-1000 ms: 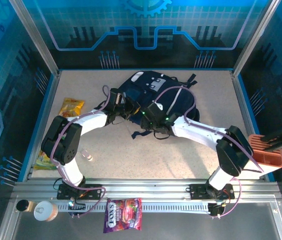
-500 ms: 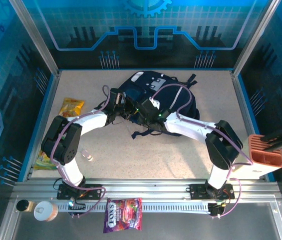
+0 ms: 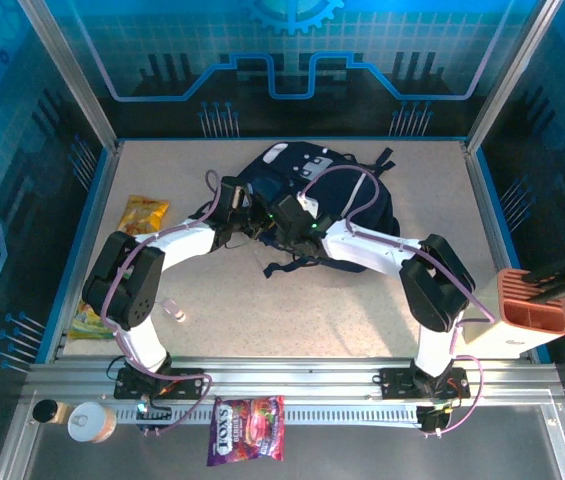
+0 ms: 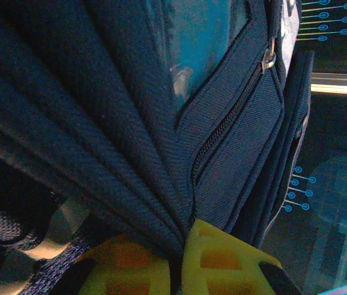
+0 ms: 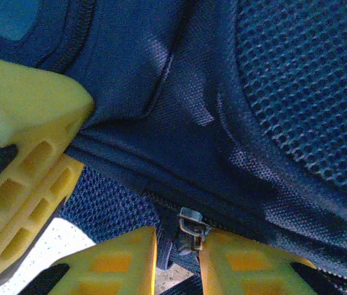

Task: Pack the student bag
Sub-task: Zip the student bag at the center of the table.

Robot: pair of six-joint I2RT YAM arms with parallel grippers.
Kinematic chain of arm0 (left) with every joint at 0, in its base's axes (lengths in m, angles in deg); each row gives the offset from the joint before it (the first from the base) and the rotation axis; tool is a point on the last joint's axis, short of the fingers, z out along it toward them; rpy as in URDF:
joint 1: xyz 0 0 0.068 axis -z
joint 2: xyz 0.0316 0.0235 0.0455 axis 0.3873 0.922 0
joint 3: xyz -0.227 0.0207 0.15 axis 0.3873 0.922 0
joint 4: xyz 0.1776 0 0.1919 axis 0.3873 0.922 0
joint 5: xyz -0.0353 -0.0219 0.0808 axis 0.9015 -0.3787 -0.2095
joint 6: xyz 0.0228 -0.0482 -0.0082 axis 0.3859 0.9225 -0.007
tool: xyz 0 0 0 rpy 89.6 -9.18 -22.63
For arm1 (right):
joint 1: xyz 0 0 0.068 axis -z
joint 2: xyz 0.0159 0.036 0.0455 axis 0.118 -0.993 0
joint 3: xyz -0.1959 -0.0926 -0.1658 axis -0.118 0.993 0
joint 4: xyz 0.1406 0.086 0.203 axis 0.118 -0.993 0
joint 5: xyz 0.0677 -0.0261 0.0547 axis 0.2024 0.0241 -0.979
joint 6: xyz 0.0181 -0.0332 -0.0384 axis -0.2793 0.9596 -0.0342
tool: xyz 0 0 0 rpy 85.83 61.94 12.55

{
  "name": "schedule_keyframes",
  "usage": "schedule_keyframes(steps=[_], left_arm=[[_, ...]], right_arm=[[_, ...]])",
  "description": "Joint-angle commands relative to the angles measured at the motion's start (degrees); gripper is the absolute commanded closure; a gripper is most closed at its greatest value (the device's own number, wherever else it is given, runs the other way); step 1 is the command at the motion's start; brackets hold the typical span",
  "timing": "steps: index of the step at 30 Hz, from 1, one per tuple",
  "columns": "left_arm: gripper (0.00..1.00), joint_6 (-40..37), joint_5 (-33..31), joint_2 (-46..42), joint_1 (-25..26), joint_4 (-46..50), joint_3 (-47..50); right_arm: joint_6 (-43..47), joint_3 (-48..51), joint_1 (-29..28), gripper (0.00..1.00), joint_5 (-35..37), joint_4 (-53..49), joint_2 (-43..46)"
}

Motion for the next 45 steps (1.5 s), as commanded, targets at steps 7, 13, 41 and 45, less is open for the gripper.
schedule_keyframes(steps=[7,13,41,45], left_arm=[[1.0,-0.3,2.0,-2.7,1.6,-2.7,0.1],[1.0,-1.1,1.4,-2.7,1.6,-1.9,-0.3],[1.0,-4.1,0.5,-1.4,0.1,0.1,-1.1],[1.0,-4.4,0.3,-1.8,-0.2,0.4,-0.9]], right_arm=[[-2.8,-2.5,1.6,0.83,4.4,-2.3,-1.5],[-1.0,-1.9,2.0,0.95,3.6,-1.8,-0.3],[9.2,8.8,7.4,1.0,-18.7,-10.8,9.2],[10.3,10.1,7.4,1.0,-14.3,-14.1,10.6]])
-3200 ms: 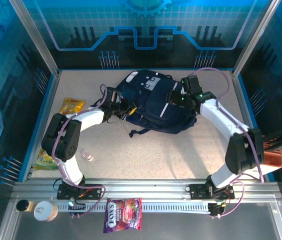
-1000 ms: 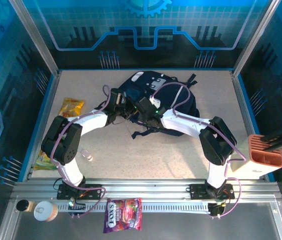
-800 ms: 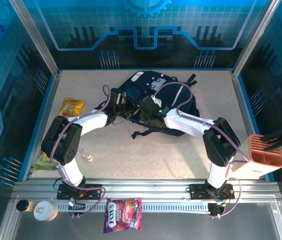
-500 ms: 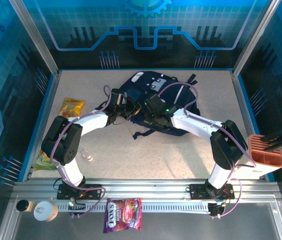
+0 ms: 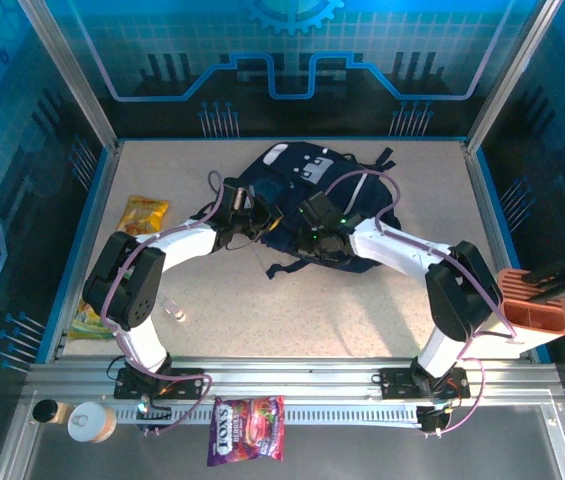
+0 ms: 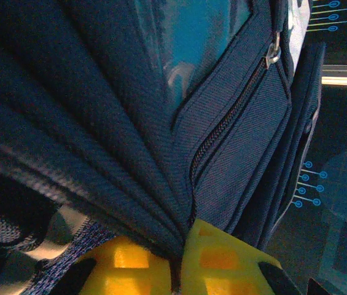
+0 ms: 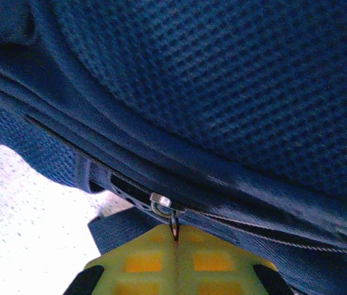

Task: Pack the student bag
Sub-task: Zip the student bag at the center of the table.

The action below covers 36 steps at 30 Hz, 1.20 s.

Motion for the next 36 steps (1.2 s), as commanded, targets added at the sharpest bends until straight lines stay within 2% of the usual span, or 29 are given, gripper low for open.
schedule_keyframes(steps=[1,5,8,14,17,22,28,36], left_arm=[[1.0,-2.7,0.8,-1.9,-0.7,-0.9,-0.8],[1.0,-2.7,0.8,-1.9,-0.9,-0.9,-0.6],[1.0,-2.4,1.1,-1.7,-0.9,-1.1,-0.7],[1.0,-1.9,1.8,-1.6,-0.9,-1.4,-0.8],[1.0,-1.8,1.7,-1.9,-0.9,-1.3,-0.5],[1.0,-2.2,1.5,-1.9,-0.9,-1.0,-0.6],[1.0,-2.4,1.4,-1.6,-1.5,-0.6,-0.9],[1.0,-3.1,3.6,1.1,-7.9,-0.9,-3.3]], right_arm=[[2.0,2.3,0.2,1.0,4.1,-8.9,2.6],[2.1,4.0,0.2,1.0,11.0,-10.8,4.2],[4.6,2.5,-0.8,1.0,11.4,-9.7,3.3],[7.0,-0.1,-1.8,0.8,8.2,-6.5,-0.6],[7.0,-0.9,-2.1,0.77,8.0,-6.6,-2.2],[5.7,-0.7,-2.1,0.81,9.2,-7.0,-2.5],[5.3,0.5,-2.1,0.94,12.2,-7.2,-0.3],[5.2,6.3,-2.0,0.94,22.7,-11.0,6.9]])
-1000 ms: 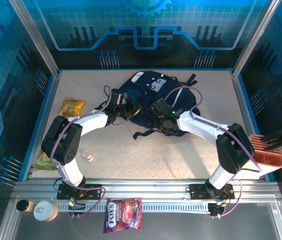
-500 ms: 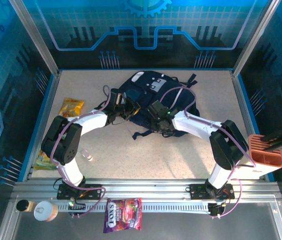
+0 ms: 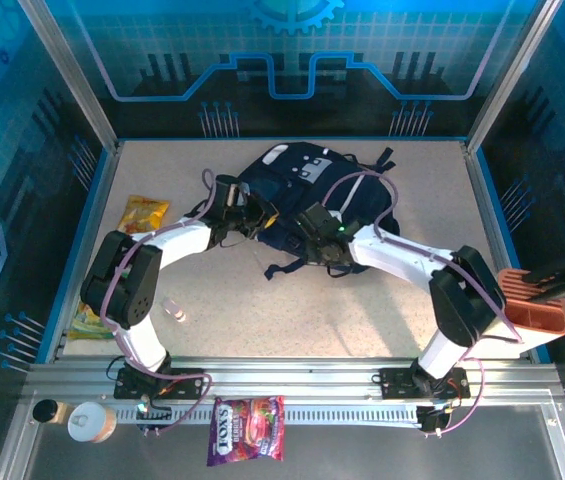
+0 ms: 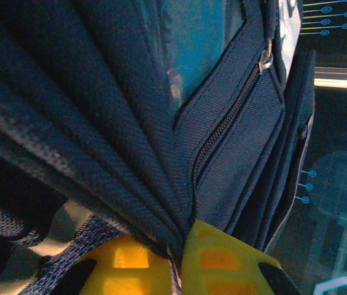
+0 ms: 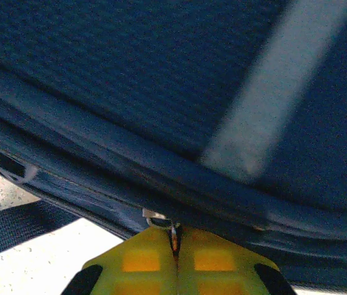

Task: Pack the student bag
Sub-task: Zip the student bag at the center of the table.

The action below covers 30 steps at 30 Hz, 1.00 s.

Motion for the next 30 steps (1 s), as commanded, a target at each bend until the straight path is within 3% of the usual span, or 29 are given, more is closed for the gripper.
schedule_keyframes(steps=[1,7,13,16,23,30], left_arm=[[1.0,-3.3,-0.6,1.5,-4.8,-0.5,-3.8],[0.98,-6.2,0.5,3.5,-7.8,1.8,-6.9],[0.57,-9.2,-1.2,-0.7,-9.4,5.4,-4.9],[0.44,-9.0,-1.8,-4.7,-10.3,6.0,-1.4],[0.4,-4.6,-0.2,-12.5,-10.6,4.1,7.7],[0.48,2.4,4.2,-13.0,-10.5,-4.8,13.3]], right_arm=[[-0.4,4.1,1.1,0.94,9.1,-5.6,5.0],[5.2,3.7,2.9,0.95,6.8,-2.6,6.2],[15.3,-4.6,2.1,0.97,-1.7,2.4,0.9],[19.2,-10.5,0.4,0.97,-5.6,3.6,-2.9],[23.7,-22.5,-3.5,0.97,-15.6,4.8,-11.8],[22.6,-27.7,-4.1,0.97,-24.2,6.9,-16.3]])
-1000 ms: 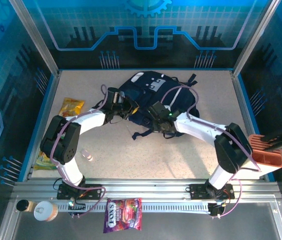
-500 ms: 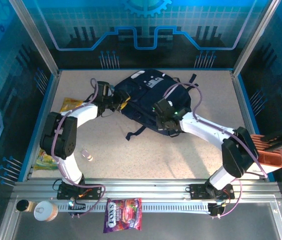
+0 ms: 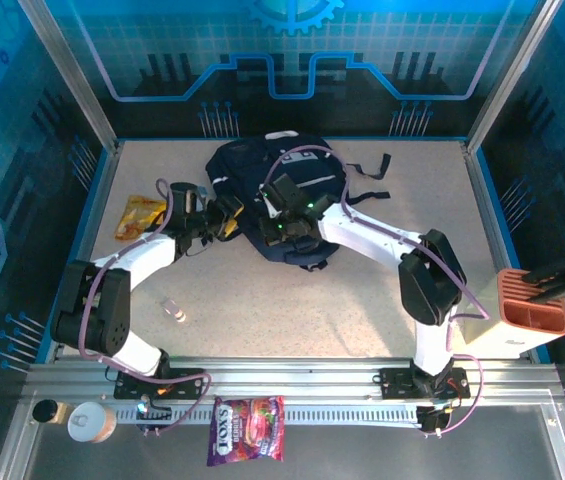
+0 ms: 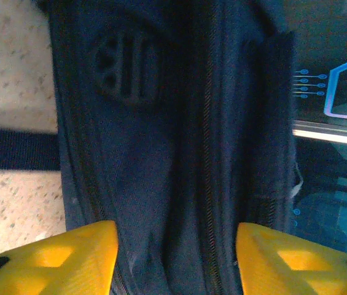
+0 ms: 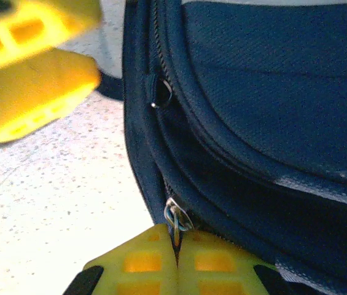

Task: Pack the student bag
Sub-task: Zip the student bag at the center of the table.

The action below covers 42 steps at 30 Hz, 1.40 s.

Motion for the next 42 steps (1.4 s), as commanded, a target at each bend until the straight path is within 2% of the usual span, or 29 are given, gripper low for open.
schedule_keyframes(steps=[1,10,17,21,27,31,37,42], left_arm=[[0.5,3.5,2.9,0.2,0.1,-5.1,0.7],[0.53,4.4,3.4,4.0,0.5,-7.2,-1.4],[0.61,5.7,3.8,6.8,0.7,-9.5,-3.1],[0.68,6.2,3.7,7.6,0.8,-10.2,-4.0],[0.88,5.3,2.4,7.8,0.7,-9.9,-4.7],[0.96,2.7,1.1,7.6,0.7,-7.6,-5.5],[0.99,1.3,0.5,7.6,0.5,-5.8,-5.4],[1.0,1.1,0.7,7.6,0.5,-5.3,-5.3]], right_arm=[[1.1,-3.4,-0.9,0.97,-7.3,3.0,-1.2],[0.4,-3.7,-1.1,0.97,-9.0,3.3,-1.9],[0.3,-3.4,-1.2,0.97,-9.8,3.8,-1.8],[0.4,-2.8,-1.2,0.97,-9.1,3.3,-1.7],[0.0,-0.4,-0.8,0.96,-4.7,1.2,-0.2],[-1.4,4.7,0.9,0.95,-1.1,0.4,3.3],[-3.1,14.5,5.4,0.94,3.7,1.1,9.6],[-4.7,18.1,10.6,0.94,6.7,-0.5,12.0]])
